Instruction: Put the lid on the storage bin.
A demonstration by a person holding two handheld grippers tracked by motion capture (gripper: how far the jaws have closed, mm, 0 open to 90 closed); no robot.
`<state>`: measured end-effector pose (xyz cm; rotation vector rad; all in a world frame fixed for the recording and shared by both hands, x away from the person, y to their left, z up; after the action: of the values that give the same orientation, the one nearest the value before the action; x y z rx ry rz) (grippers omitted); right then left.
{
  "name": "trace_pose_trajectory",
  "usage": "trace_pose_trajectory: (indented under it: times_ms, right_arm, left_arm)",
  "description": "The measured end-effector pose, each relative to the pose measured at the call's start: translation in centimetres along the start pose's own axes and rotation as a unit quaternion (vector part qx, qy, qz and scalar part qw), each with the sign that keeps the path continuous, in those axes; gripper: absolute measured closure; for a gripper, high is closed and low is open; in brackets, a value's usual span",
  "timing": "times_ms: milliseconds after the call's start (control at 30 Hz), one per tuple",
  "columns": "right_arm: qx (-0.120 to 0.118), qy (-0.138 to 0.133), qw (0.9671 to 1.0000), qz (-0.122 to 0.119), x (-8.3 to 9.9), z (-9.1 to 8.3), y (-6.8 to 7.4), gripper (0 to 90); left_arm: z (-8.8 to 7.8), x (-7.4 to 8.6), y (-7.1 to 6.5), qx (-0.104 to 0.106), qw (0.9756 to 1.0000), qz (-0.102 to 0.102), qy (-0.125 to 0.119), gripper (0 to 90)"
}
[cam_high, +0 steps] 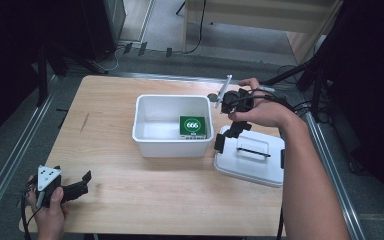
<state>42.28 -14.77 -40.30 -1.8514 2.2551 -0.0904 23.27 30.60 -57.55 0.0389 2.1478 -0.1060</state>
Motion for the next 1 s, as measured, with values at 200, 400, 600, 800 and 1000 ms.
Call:
trace_pose_trajectory:
  times_ms: [200,400,600,800,1000]
  right_arm:
    - [-0.001,-0.001,0.9999,0.011,1.6,-0.1,0.1,0.0]
    - [-0.002,0.005,0.9998,0.018,3.6,0.1,0.2,4.6]
    - [-0.001,0.005,0.9996,0.026,5.4,0.0,0.4,6.2]
    - [0.004,0.011,0.9996,0.026,6.4,0.1,1.1,6.8]
    - [0.001,0.013,0.9995,0.027,7.3,0.7,1.5,11.7]
  left_arm:
    - [0.0,0.0,0.0,-0.001,1.0000,-0.001,-0.001,0.0]
    - [0.0,0.0,0.0,-0.004,1.0000,-0.001,-0.002,0.0]
    - [0.0,0.0,0.0,-0.005,1.0000,0.002,-0.001,0.0]
    - [0.0,0.0,0.0,-0.005,1.0000,0.003,-0.001,0.0]
    - [0.0,0.0,0.0,-0.005,1.0000,0.003,-0.001,0.0]
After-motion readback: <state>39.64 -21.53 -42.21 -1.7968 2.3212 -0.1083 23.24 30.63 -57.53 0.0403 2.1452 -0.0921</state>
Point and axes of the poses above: each handheld gripper's, and its own axes: z roughly forward along the jaws, x roughly out of its underside, y roughly to its left, the point moved 5 cm from there along z, roughly forward along the jaws, and after that the axes turned 3 degrees about y, right-handed, at the moved point
